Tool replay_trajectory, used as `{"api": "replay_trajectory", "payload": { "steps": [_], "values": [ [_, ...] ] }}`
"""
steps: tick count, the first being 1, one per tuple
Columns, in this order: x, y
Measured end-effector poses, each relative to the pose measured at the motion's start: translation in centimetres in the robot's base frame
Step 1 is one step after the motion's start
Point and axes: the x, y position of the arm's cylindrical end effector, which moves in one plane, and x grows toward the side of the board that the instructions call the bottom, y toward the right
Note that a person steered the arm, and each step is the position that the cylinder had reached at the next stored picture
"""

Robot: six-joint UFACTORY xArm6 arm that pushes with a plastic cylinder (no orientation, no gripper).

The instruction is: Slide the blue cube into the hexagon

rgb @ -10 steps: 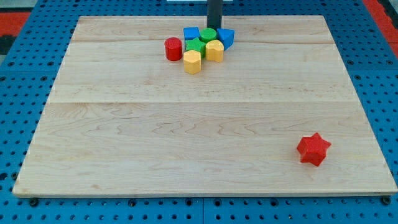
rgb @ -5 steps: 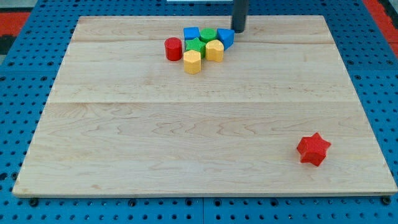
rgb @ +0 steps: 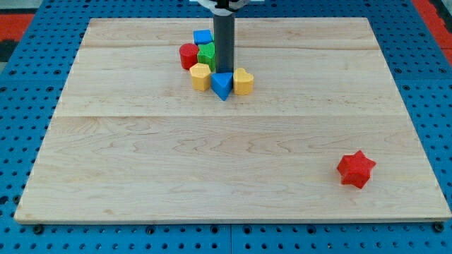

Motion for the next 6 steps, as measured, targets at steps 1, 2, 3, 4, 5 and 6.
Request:
{"api": "replay_trajectory", "payload": {
  "steps": [1, 2, 3, 4, 5, 6],
  "values": [
    [-1.9, 0.2],
    [-3.4, 0.1],
    [-3.6, -1.1],
    [-6.6, 2.9],
    [-10.3, 1.1],
    [-11.2, -6.7]
  ]
}}
